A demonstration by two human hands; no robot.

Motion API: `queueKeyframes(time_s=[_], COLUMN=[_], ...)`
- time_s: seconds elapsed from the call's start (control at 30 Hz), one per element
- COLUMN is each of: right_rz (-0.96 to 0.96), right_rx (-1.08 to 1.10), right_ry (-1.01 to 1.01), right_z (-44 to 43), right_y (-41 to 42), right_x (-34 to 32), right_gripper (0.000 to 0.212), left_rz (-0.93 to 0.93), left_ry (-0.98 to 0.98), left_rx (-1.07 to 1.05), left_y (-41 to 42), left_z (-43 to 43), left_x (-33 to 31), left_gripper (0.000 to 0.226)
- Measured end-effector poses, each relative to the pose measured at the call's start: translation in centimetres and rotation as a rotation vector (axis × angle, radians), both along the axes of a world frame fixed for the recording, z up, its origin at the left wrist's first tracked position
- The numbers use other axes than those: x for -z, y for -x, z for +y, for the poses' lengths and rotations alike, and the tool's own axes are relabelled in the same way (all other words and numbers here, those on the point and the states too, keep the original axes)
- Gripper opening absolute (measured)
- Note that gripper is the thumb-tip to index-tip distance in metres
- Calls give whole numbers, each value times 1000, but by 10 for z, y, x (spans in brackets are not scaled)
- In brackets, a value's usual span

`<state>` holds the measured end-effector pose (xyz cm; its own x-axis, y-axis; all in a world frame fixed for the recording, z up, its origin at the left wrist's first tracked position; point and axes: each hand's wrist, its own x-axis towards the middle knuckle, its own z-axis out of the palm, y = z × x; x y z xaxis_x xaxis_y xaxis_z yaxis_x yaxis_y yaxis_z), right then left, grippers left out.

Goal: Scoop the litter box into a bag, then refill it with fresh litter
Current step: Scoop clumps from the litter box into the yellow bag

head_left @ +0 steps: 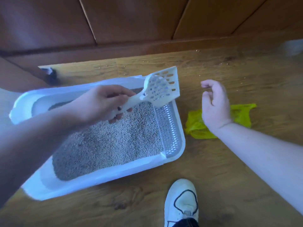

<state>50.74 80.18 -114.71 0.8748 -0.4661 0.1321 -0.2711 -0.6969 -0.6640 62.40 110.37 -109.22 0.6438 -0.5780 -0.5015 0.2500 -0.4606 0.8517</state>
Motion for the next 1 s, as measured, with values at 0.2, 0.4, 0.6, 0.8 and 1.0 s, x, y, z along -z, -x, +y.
queueKeyframes(time_s=[0.2, 0.4, 0.6, 0.8, 1.0], right_rz=[65, 214, 233, 274, 272], right_rx=[-266, -323, -318, -331, -358], right_ry=[49, 240, 353, 380, 331], right_z=[56, 81, 90, 92, 89], right_y=[-34, -29, -23, -23, -22], right_x=[17, 36, 44, 40, 38], right_gripper=[41, 49, 45, 45, 54], left_rz=[75, 86, 30, -31, -519], left_ry=[-98, -445, -499, -367, -523], left_rx=[-10, 144, 189, 277, 508], left_y=[-2, 4, -1, -2, 25], left_z=[85, 118, 131, 90, 50], left_x=[-6, -1, -1, -8, 11], left_gripper=[26, 29, 18, 22, 42])
